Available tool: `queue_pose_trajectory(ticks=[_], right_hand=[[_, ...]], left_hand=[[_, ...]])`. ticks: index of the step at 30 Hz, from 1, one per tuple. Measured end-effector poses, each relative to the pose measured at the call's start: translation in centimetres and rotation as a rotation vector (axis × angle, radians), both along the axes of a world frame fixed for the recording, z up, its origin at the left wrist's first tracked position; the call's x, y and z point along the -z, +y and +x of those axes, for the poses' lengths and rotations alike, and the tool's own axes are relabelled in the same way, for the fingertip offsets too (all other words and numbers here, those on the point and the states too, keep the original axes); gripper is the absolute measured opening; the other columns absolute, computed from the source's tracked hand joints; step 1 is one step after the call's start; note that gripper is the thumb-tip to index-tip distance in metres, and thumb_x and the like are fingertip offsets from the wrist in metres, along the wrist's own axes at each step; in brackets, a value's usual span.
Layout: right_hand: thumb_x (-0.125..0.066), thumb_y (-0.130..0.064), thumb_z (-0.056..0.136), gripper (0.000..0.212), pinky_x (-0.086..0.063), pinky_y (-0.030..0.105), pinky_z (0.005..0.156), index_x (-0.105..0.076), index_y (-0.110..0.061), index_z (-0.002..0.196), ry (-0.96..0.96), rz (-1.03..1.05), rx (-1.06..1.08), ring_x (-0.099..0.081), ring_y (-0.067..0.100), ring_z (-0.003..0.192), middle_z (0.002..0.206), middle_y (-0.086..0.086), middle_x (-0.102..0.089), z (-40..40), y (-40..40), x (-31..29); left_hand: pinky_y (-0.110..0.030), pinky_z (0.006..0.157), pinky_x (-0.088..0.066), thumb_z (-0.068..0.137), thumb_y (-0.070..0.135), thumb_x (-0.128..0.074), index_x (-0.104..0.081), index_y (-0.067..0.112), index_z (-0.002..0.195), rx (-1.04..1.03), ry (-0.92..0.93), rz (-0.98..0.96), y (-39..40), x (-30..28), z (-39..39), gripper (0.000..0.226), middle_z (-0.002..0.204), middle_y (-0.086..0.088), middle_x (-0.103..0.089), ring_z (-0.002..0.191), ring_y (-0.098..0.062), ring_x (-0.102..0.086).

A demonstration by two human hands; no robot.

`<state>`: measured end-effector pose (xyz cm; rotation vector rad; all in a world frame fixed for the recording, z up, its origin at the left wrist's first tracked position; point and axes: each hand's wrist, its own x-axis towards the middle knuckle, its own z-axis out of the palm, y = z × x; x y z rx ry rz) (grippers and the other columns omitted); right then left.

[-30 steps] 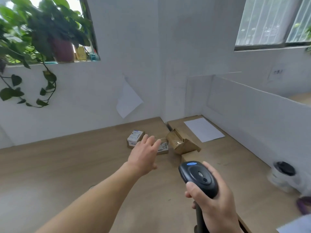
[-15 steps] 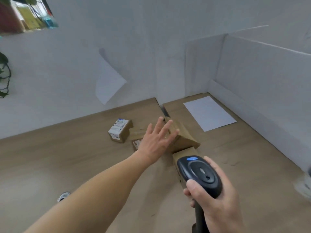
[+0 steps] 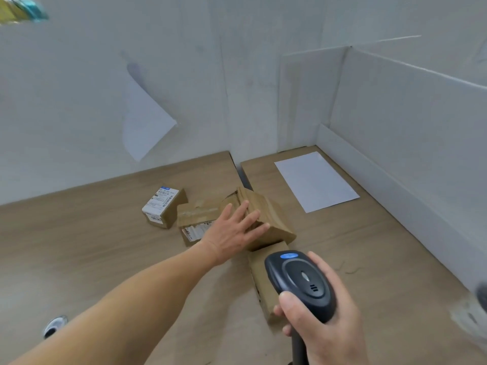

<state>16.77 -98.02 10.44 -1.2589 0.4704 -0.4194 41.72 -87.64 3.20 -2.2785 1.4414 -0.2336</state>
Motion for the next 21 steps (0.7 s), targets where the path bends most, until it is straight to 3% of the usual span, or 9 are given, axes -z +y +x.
queue_pose_trajectory(ticks=[3, 6, 10, 14, 16, 18, 20, 21], right_hand=[[-0.094, -0.069, 0.013, 0.118, -0.058, 0.062, 0.090, -0.062, -0.040, 0.123, 0.010, -0.003, -0.018, -0.076, 0.034, 0.096, 0.108, 0.007, -0.078, 0.0, -0.1, 0.1], [-0.093, -0.045, 0.033, 0.095, -0.056, 0.064, 0.092, -0.061, -0.043, 0.122, 0.026, -0.012, -0.023, -0.076, 0.031, 0.096, 0.109, 0.004, -0.078, -0.1, 0.3, -0.2], [-0.086, -0.045, 0.043, 0.089, -0.058, 0.059, 0.092, -0.059, -0.040, 0.127, 0.014, -0.036, -0.039, -0.075, 0.029, 0.098, 0.110, 0.001, -0.077, -0.5, 1.9, -1.3], [-0.085, -0.047, 0.050, 0.094, -0.060, 0.038, 0.067, -0.056, -0.029, 0.138, -0.023, -0.061, -0.097, -0.074, 0.033, 0.087, 0.104, 0.004, -0.076, -1.3, 4.7, -3.0], [-0.083, -0.047, 0.053, 0.091, -0.058, 0.033, 0.060, -0.056, -0.027, 0.137, -0.043, -0.073, -0.122, -0.071, 0.040, 0.083, 0.099, 0.006, -0.076, -2.1, 6.5, -4.0], [-0.081, -0.048, 0.053, 0.087, -0.057, 0.032, 0.058, -0.058, -0.029, 0.135, -0.057, -0.090, -0.139, -0.071, 0.041, 0.085, 0.100, 0.006, -0.076, -3.2, 8.6, -4.8], [-0.081, -0.049, 0.055, 0.082, -0.056, 0.031, 0.057, -0.060, -0.029, 0.133, -0.077, -0.113, -0.170, -0.071, 0.040, 0.087, 0.103, 0.005, -0.076, -4.6, 11.1, -5.7], [-0.081, -0.048, 0.057, 0.081, -0.056, 0.030, 0.057, -0.060, -0.028, 0.132, -0.085, -0.128, -0.190, -0.071, 0.041, 0.088, 0.102, 0.006, -0.076, -5.3, 12.6, -6.1]], left_hand=[[-0.062, 0.115, -0.024, 0.090, 0.018, -0.064, -0.003, 0.028, 0.151, 0.029, -0.001, -0.046, -0.5, -0.6, 0.0, 0.087, 0.156, -0.019, -0.018, 0.146, -0.048, -0.018], [-0.060, 0.106, -0.039, 0.086, 0.016, -0.052, -0.026, 0.022, 0.146, 0.034, -0.004, -0.148, -0.6, -1.1, -0.4, 0.066, 0.147, -0.023, -0.038, 0.136, -0.049, -0.036], [-0.057, 0.096, -0.045, 0.072, 0.018, -0.073, -0.040, 0.018, 0.136, 0.028, 0.013, -0.280, 1.0, -2.6, -1.6, 0.073, 0.135, -0.023, -0.042, 0.129, -0.045, -0.041], [-0.046, 0.087, -0.053, 0.064, 0.030, -0.082, -0.050, 0.018, 0.129, -0.041, 0.153, -0.624, 4.7, -5.2, -4.6, 0.074, 0.128, -0.018, -0.045, 0.111, -0.037, -0.052], [-0.038, 0.080, -0.055, 0.060, 0.036, -0.087, -0.052, 0.022, 0.130, -0.178, 0.273, -0.842, 7.4, -6.7, -7.0, 0.079, 0.131, -0.011, -0.044, 0.109, -0.029, -0.055], [-0.025, 0.082, -0.049, 0.056, 0.038, -0.088, -0.052, 0.030, 0.130, -0.385, 0.422, -1.028, 10.9, -8.4, -9.8, 0.082, 0.131, 0.001, -0.041, 0.111, -0.014, -0.052], [-0.012, 0.080, -0.042, 0.052, 0.035, -0.081, -0.051, 0.038, 0.121, -0.610, 0.609, -1.177, 15.6, -9.6, -12.6, 0.076, 0.125, 0.007, -0.041, 0.104, -0.005, -0.053], [-0.013, 0.079, -0.042, 0.051, 0.034, -0.077, -0.050, 0.039, 0.118, -0.727, 0.699, -1.226, 18.4, -9.8, -14.0, 0.072, 0.123, 0.006, -0.043, 0.101, -0.004, -0.054]])
